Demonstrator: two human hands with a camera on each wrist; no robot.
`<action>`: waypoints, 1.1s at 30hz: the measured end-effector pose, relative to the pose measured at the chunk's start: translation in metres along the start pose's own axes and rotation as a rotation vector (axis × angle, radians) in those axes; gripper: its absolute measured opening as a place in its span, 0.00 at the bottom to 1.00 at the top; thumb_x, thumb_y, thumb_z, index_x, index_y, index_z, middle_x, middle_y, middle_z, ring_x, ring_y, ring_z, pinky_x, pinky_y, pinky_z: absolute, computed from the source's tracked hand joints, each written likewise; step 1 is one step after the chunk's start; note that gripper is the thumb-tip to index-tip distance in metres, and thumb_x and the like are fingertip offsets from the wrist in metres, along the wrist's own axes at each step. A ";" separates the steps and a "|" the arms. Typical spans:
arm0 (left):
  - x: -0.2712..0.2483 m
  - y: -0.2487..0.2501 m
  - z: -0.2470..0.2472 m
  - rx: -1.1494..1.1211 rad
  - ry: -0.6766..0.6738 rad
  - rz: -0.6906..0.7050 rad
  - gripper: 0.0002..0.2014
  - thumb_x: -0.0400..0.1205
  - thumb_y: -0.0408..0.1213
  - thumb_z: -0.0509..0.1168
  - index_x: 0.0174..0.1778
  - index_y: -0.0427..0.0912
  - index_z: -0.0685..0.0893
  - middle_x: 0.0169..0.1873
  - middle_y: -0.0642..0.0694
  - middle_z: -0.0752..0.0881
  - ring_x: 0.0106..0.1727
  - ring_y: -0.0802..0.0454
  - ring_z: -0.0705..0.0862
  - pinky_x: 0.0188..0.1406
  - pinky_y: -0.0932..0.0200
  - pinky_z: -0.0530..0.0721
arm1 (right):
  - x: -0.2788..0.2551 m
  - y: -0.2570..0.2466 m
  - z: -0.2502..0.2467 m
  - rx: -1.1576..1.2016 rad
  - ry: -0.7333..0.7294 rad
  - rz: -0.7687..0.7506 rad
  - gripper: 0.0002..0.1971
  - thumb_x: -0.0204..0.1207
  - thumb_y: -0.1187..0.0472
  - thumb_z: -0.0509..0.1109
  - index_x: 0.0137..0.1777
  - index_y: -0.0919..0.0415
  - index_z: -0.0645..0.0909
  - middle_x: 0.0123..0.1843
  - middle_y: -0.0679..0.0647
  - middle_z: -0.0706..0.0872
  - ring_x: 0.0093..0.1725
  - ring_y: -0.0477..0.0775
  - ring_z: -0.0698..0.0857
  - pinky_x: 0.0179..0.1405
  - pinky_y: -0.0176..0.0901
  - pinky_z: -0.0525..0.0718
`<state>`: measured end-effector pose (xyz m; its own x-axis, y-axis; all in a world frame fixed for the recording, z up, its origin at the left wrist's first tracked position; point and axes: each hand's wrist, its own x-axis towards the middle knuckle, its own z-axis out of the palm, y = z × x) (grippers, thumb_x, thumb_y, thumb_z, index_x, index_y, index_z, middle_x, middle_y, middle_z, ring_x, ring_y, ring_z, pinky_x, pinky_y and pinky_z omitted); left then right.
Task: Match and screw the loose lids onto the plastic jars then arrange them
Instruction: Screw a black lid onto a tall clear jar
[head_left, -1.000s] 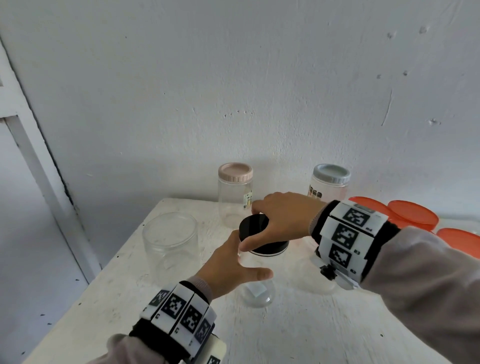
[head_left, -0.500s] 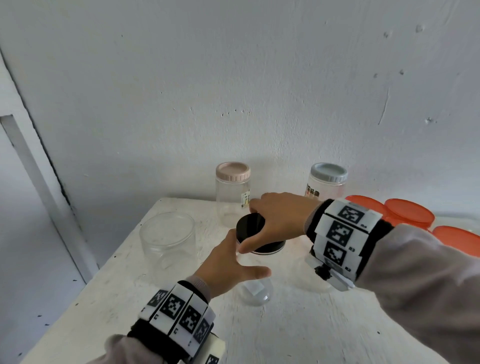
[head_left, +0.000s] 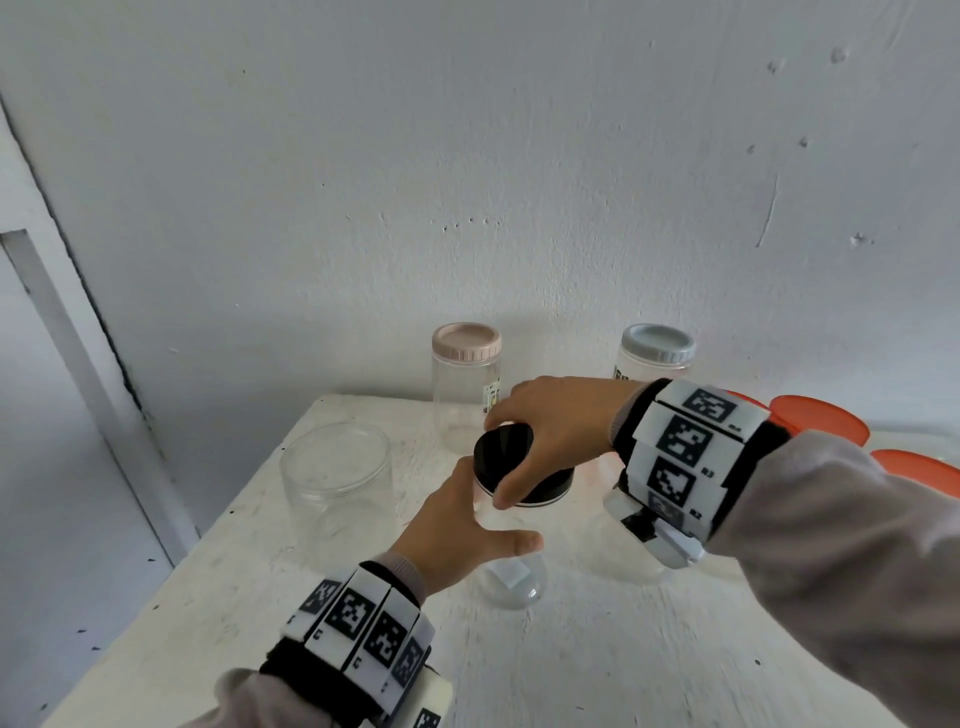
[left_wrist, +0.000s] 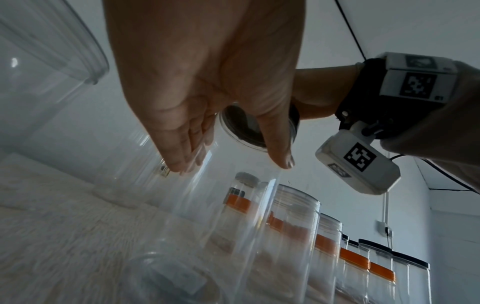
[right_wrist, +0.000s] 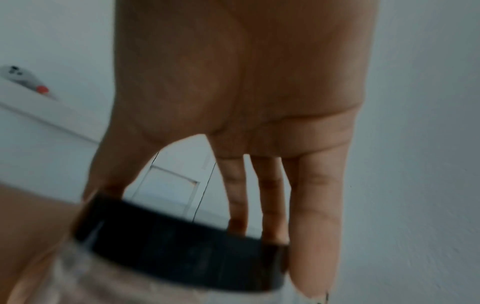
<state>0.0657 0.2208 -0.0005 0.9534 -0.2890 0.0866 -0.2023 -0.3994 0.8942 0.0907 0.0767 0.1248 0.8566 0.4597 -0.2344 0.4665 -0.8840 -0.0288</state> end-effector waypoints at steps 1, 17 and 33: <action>0.000 0.000 0.000 -0.005 -0.002 0.004 0.40 0.67 0.49 0.80 0.71 0.59 0.66 0.64 0.63 0.77 0.67 0.62 0.74 0.69 0.58 0.73 | 0.001 -0.002 0.003 -0.029 0.037 0.029 0.39 0.59 0.23 0.69 0.64 0.46 0.75 0.54 0.41 0.77 0.55 0.47 0.79 0.47 0.42 0.79; -0.003 0.002 0.002 -0.012 0.020 -0.005 0.39 0.67 0.49 0.80 0.70 0.60 0.67 0.62 0.65 0.77 0.66 0.62 0.75 0.68 0.60 0.73 | 0.004 -0.001 0.012 -0.022 0.079 0.061 0.40 0.59 0.21 0.65 0.66 0.47 0.72 0.53 0.44 0.76 0.49 0.48 0.78 0.39 0.40 0.75; -0.002 0.003 0.002 0.003 0.012 0.007 0.41 0.67 0.48 0.80 0.74 0.55 0.66 0.66 0.60 0.77 0.68 0.60 0.75 0.69 0.56 0.74 | 0.001 -0.001 0.009 0.023 0.039 0.049 0.41 0.61 0.24 0.67 0.69 0.48 0.69 0.56 0.44 0.74 0.51 0.47 0.77 0.39 0.39 0.75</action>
<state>0.0627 0.2185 0.0016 0.9546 -0.2813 0.0980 -0.2096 -0.4004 0.8920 0.0888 0.0771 0.1155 0.8864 0.4184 -0.1981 0.4191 -0.9070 -0.0407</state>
